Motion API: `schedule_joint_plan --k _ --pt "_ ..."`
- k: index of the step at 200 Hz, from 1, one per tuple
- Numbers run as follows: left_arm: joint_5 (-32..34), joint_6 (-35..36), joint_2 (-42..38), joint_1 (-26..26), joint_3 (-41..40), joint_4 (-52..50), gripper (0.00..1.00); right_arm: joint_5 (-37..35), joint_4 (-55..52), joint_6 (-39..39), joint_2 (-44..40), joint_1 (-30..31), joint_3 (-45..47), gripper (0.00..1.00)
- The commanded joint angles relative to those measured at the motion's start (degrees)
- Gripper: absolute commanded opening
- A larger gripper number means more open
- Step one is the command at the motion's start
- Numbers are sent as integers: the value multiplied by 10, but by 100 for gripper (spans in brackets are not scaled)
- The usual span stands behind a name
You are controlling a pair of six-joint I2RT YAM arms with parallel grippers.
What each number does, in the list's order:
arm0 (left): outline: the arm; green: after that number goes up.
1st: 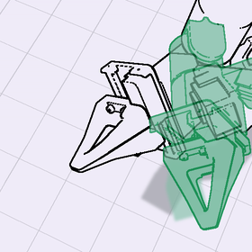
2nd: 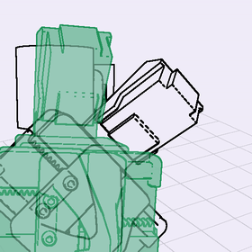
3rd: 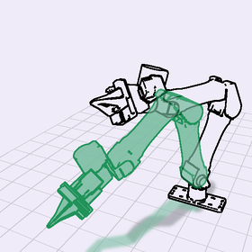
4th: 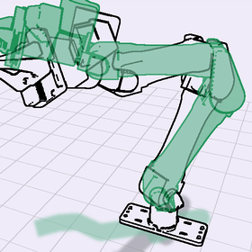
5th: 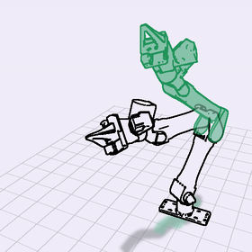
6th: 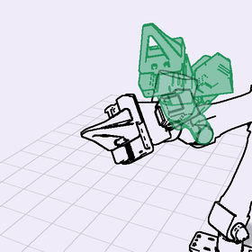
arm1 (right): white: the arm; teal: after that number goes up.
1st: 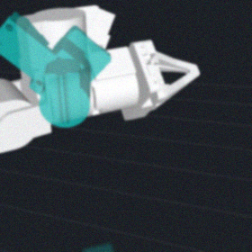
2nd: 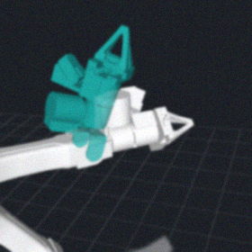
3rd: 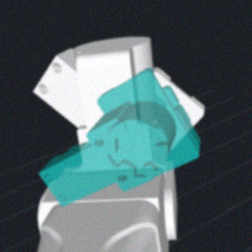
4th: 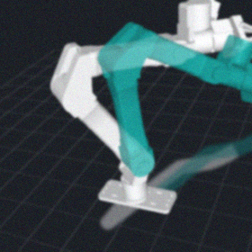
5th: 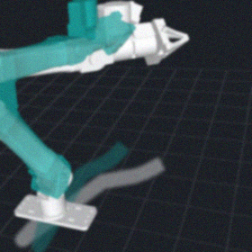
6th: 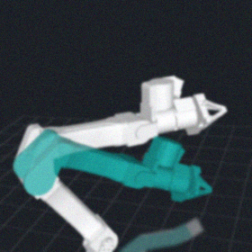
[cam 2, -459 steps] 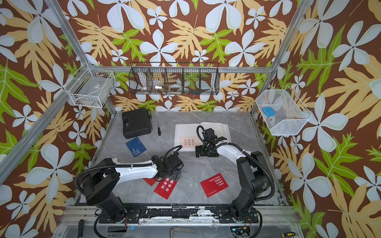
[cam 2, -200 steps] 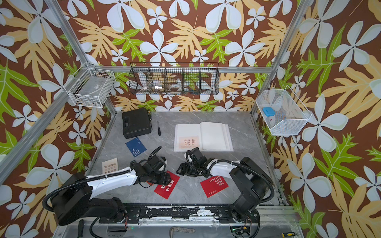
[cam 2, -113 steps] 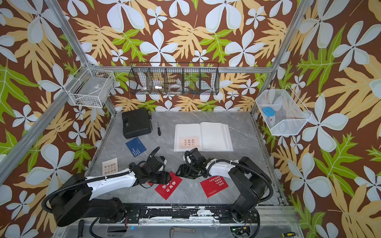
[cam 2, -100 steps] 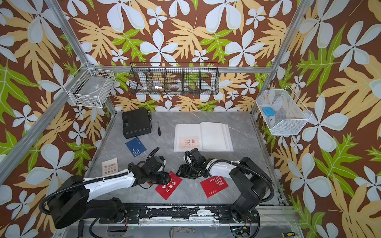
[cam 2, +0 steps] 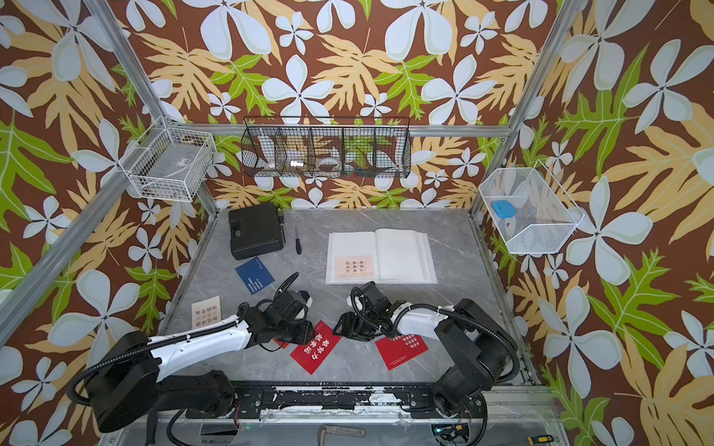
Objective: Place the photos into the photo albums
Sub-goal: Pick up the photo at the center of the board.
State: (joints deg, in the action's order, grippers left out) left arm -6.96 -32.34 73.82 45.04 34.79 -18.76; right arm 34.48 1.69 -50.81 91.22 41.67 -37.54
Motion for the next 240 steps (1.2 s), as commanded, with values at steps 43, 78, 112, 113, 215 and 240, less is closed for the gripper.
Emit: schedule_joint_plan --k 43,78,112,113,215,240 --pt "-6 -3 25 0 -17 25 26 5 -22 -10 35 4 0 57" --pt "6 -16 48 1 -17 29 24 5 -17 -12 41 5 -5 56" --pt "13 -24 57 1 -21 27 23 6 -16 -10 47 5 -8 56" --pt "13 -24 56 1 -21 27 23 6 -16 -11 47 5 -7 56" --pt "18 -25 52 0 -26 17 23 -6 16 -11 65 5 -22 29" --pt "21 -19 51 0 -18 13 23 -9 22 -10 67 5 -24 21"
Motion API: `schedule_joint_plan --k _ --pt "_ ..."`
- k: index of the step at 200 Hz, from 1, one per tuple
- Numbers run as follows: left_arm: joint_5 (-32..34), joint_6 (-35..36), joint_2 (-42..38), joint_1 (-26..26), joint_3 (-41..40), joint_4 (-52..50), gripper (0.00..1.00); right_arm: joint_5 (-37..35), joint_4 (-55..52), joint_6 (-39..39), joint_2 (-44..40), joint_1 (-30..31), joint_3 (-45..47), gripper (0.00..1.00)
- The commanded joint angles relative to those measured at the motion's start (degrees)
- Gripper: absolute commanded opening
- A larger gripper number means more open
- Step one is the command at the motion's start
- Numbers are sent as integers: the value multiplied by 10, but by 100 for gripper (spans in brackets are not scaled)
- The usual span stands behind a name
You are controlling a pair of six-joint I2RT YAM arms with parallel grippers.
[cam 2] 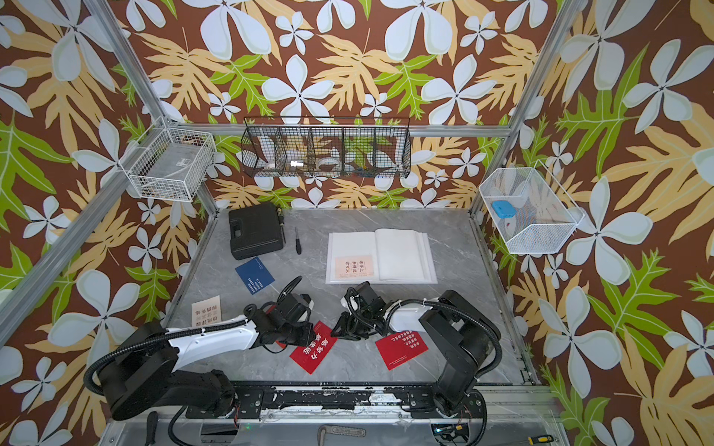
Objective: Place the photos into the photo albums
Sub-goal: Pick up the photo at the center of the board.
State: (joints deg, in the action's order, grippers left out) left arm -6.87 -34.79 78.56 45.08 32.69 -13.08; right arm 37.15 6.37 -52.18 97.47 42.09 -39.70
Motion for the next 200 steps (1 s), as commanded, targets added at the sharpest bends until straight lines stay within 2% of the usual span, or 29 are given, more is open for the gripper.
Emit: schedule_joint_plan --k 1,22,50,91,109,145,171,200 --pt "21 5 4 0 3 -44 23 -35 -25 3 4 1 -2 21" --pt "24 10 3 0 11 -48 24 -32 -17 1 7 0 -5 14" --pt "34 21 -2 -1 35 -64 28 -36 -22 7 3 0 -14 0" --pt "86 58 -16 -3 144 -126 45 -38 -29 12 -30 -22 -38 0" --pt "101 74 -8 -7 207 -146 51 -34 -29 14 -58 -54 -47 0" --pt "108 98 34 -36 338 -161 55 -26 -54 46 -112 -126 -89 0" --pt "113 114 82 -49 433 -158 57 -37 -49 69 -142 -198 -115 0" --pt "110 128 148 -56 515 -145 59 -50 -64 102 -139 -271 -152 0"
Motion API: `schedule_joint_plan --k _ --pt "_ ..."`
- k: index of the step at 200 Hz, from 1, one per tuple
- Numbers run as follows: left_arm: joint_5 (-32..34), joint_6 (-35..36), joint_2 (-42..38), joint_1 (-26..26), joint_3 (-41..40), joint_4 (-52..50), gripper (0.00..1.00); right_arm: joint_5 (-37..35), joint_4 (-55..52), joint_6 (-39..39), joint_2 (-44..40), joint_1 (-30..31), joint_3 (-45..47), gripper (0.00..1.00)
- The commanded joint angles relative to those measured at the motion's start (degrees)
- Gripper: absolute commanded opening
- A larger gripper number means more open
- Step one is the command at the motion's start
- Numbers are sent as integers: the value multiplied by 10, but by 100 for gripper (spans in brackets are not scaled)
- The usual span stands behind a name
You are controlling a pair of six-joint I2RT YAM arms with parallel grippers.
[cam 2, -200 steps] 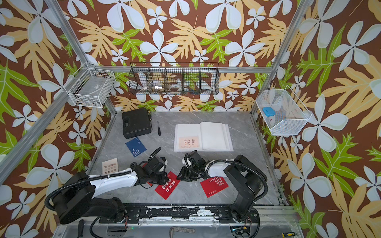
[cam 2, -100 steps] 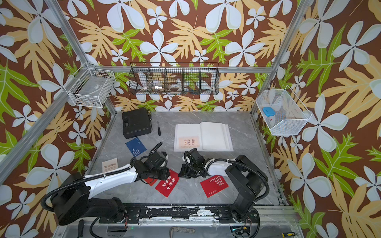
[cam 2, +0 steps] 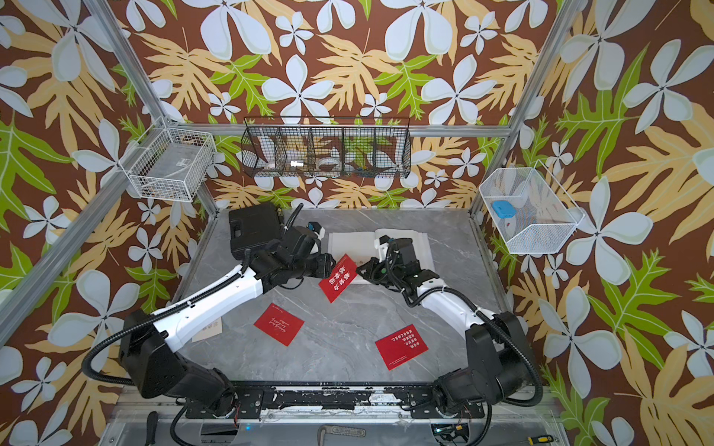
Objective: Place the photos into the photo albums
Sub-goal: Pick up the photo at the center of the board, then insert the photo into the photo album.
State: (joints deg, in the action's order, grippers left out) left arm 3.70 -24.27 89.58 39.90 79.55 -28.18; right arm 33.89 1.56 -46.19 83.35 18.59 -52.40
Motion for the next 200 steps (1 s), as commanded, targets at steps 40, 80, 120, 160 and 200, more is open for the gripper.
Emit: schedule_joint_plan --k 40,80,120,160,200 --pt "-26 39 145 -33 132 49 62 -108 24 62 55 -86 -78 0" --pt "-66 85 259 -52 210 73 64 -193 22 98 133 -86 -145 0" --pt "-104 93 325 -77 241 91 65 -248 15 120 187 -86 -185 0" --pt "-117 74 381 -86 273 87 66 -288 10 163 219 -85 -211 0" --pt "-103 64 421 -95 278 83 66 -323 5 179 244 -85 -229 0"
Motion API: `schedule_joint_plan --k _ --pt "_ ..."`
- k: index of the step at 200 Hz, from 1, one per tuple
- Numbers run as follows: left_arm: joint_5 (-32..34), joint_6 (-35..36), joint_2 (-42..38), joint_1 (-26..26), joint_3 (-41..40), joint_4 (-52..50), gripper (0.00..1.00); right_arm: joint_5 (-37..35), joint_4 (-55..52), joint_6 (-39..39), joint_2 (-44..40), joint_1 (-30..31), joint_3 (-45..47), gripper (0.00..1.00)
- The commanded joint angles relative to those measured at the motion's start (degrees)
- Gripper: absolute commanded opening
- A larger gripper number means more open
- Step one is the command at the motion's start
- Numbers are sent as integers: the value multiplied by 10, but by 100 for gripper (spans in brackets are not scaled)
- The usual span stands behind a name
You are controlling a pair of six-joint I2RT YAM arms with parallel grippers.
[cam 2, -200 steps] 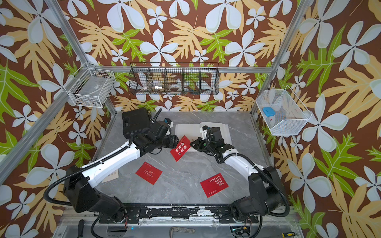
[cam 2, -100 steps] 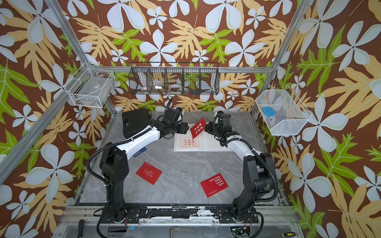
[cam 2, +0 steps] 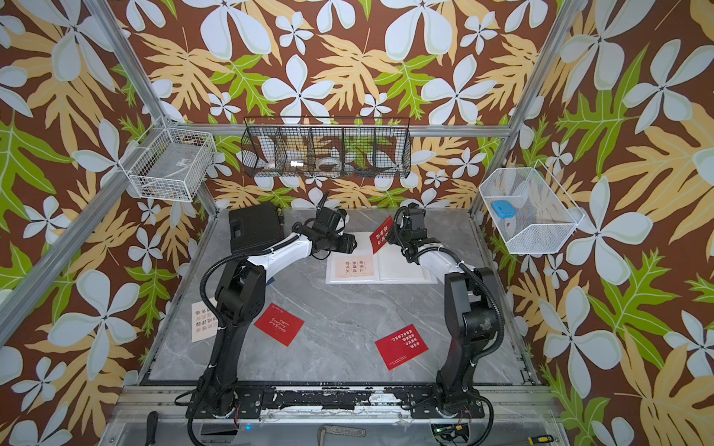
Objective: Place the photos into the photo albums
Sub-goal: Insert the photo into the photo album.
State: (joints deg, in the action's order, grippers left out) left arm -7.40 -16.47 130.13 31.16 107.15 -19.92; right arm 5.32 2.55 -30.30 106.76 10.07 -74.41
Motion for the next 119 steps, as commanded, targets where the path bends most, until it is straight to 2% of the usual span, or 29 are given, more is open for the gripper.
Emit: schedule_joint_plan --k 1,42,119 --pt "8 -15 16 -8 1 1 66 -39 -5 20 10 0 -9 0" --pt "16 -21 18 -16 -30 9 66 -70 -32 14 15 1 -14 0" --pt "11 -20 32 -21 -37 6 66 -126 -55 -13 27 7 -24 0"
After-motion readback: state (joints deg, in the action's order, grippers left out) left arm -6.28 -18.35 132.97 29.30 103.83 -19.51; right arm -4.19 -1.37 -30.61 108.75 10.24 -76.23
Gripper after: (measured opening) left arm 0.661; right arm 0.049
